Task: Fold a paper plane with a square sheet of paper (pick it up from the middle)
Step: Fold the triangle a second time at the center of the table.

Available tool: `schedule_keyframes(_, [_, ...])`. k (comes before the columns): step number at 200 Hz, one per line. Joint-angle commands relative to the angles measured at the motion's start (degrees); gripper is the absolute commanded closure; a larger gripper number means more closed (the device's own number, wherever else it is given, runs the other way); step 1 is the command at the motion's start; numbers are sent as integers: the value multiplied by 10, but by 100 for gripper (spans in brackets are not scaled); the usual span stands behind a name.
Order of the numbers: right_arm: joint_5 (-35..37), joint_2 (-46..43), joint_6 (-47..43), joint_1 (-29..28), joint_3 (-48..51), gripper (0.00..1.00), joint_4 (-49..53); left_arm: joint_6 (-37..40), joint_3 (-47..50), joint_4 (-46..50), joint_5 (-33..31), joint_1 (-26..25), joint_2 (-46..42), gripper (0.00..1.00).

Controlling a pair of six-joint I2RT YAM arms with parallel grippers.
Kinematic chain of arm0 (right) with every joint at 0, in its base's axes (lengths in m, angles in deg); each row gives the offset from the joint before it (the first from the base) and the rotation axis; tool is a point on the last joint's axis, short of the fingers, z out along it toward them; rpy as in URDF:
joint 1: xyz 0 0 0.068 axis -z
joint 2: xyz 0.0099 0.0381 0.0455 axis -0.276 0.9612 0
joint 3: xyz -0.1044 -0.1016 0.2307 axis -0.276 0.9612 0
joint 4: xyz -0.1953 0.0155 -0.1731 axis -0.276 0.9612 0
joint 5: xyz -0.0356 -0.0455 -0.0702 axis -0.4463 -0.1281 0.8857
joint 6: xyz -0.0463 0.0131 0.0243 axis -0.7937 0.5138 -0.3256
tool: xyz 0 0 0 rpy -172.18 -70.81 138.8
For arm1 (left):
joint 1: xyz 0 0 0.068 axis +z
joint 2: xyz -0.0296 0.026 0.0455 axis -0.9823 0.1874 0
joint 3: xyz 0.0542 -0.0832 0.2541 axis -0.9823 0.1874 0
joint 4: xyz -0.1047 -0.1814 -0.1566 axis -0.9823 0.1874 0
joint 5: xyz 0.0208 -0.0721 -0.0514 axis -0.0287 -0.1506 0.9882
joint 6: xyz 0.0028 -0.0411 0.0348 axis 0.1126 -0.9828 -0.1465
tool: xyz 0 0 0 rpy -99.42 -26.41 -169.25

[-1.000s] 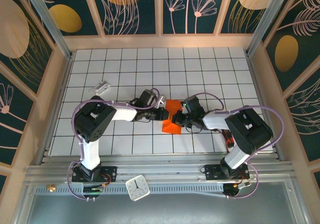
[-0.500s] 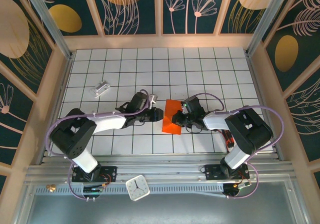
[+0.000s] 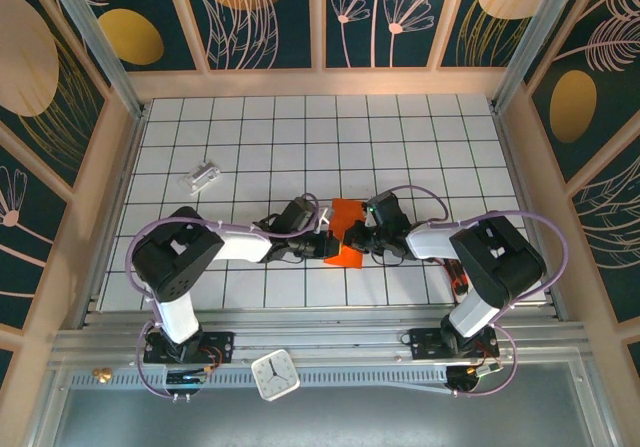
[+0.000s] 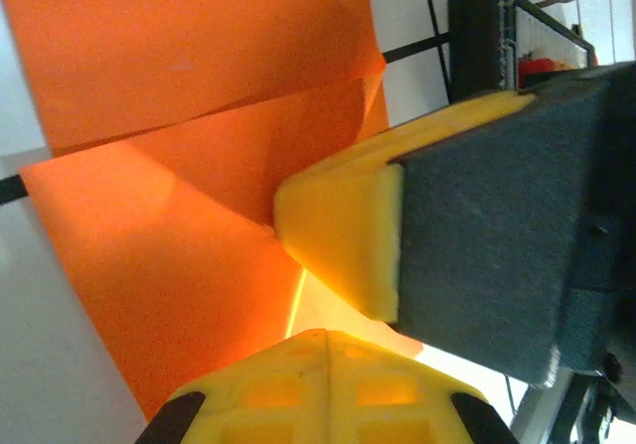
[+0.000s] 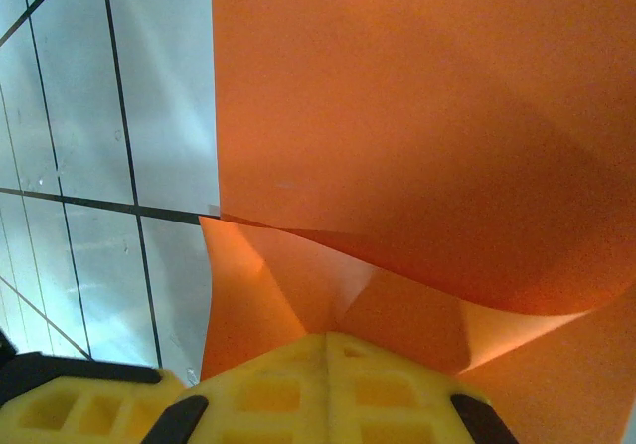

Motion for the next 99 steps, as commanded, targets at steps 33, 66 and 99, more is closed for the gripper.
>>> schedule_keyframes(33, [37, 29, -8, 4, 23, 100, 77, 26, -17, 8, 4, 1, 34, 100])
schedule_keyframes(66, [39, 33, -13, 6, 19, 100, 86, 71, -16, 74, -16, 1, 34, 100])
schedule_keyframes(99, [42, 35, -18, 10, 18, 100, 96, 111, 0, 131, -30, 1, 24, 100])
